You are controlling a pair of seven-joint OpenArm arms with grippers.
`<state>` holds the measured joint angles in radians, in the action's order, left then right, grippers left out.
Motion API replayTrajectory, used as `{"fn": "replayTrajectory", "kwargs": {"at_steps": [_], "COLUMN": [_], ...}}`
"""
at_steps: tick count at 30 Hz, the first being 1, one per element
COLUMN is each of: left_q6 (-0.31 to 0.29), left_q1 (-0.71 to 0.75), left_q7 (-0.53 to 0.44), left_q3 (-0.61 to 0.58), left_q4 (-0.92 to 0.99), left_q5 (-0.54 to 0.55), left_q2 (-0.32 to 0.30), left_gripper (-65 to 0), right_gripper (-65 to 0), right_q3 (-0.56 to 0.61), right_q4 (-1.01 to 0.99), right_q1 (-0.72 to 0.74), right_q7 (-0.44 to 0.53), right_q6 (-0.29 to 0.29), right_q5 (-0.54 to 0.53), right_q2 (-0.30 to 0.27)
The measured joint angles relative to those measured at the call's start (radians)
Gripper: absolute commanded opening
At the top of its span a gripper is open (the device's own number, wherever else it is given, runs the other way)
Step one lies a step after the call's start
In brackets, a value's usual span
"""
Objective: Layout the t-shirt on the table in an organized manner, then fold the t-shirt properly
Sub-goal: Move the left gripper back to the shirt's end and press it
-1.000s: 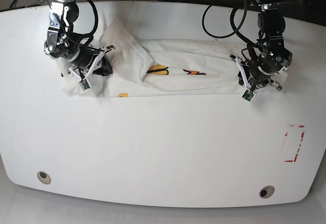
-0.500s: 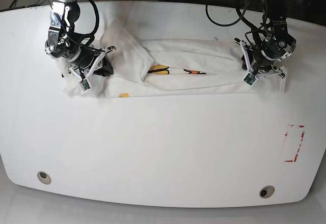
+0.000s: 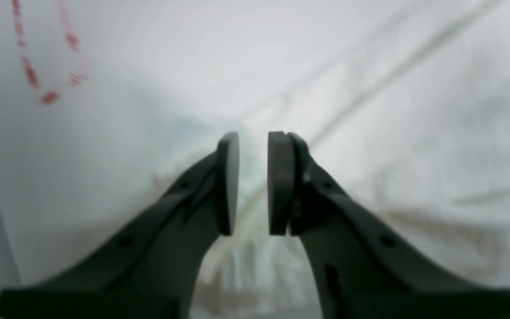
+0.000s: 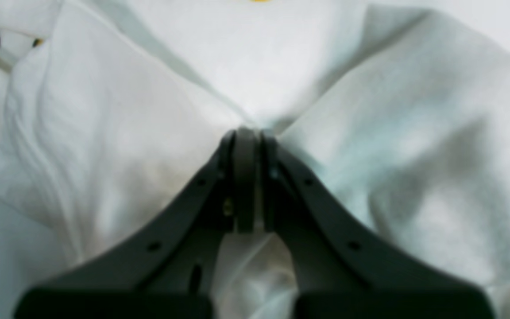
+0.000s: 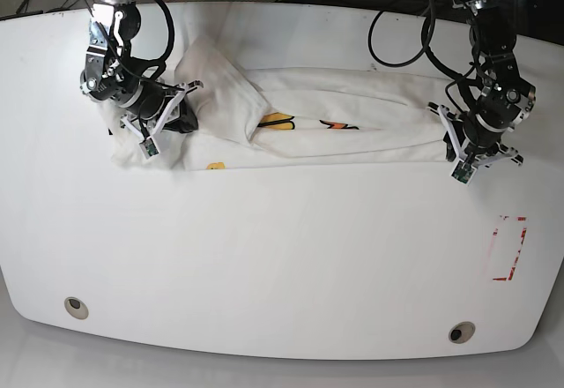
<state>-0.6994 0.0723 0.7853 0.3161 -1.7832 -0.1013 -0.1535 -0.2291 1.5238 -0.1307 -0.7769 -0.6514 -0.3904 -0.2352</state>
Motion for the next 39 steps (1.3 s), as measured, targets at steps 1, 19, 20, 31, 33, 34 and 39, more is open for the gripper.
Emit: {"fn": "replayTrajectory", "kwargs": {"at_steps": [1,19,20,31,33,34,39], "left_q6": [-0.001,-0.001,-0.001,0.0,-0.002,-0.001,-0.001], "left_q1": [-0.009,-0.052,-0.045,0.12,0.143,0.155,0.198], "left_q7": [0.0,0.0,-0.001,0.0,0.0,-0.002,0.0], "left_q3": [0.0,0.0,-0.001,0.0,0.0,0.0,0.01], "left_q4": [0.012,0.19,0.189,0.065,0.051,0.046,0.042], "left_q5": [0.001,-0.006,-0.005,0.001,0.004,0.006,0.005], "left_q2": [0.0,-0.025,-0.024,-0.036,-0.035,-0.035,-0.039], "left_gripper": [-55.5,-55.8,-55.8,-55.8,-55.8,-55.8,-55.8], "right_gripper": [-62.0,-62.0,-62.0,-62.0,-62.0,-62.0,-62.0], "right_q3": [0.0,0.001,0.001,0.001,0.001,0.001,0.001], "right_q4": [0.0,-0.002,-0.002,-0.002,-0.002,-0.002,-0.002], "right_q1": [0.001,0.011,0.011,0.012,0.012,0.012,0.012], "right_q7": [0.0,-0.008,-0.008,-0.008,-0.009,-0.009,-0.008], "right_q6": [0.0,0.0,0.0,-0.001,0.0,0.0,0.0], "right_q5": [0.0,0.001,0.001,0.002,0.002,0.002,0.002], "right_q2": [0.0,0.002,0.002,0.003,0.003,0.003,0.003]}}
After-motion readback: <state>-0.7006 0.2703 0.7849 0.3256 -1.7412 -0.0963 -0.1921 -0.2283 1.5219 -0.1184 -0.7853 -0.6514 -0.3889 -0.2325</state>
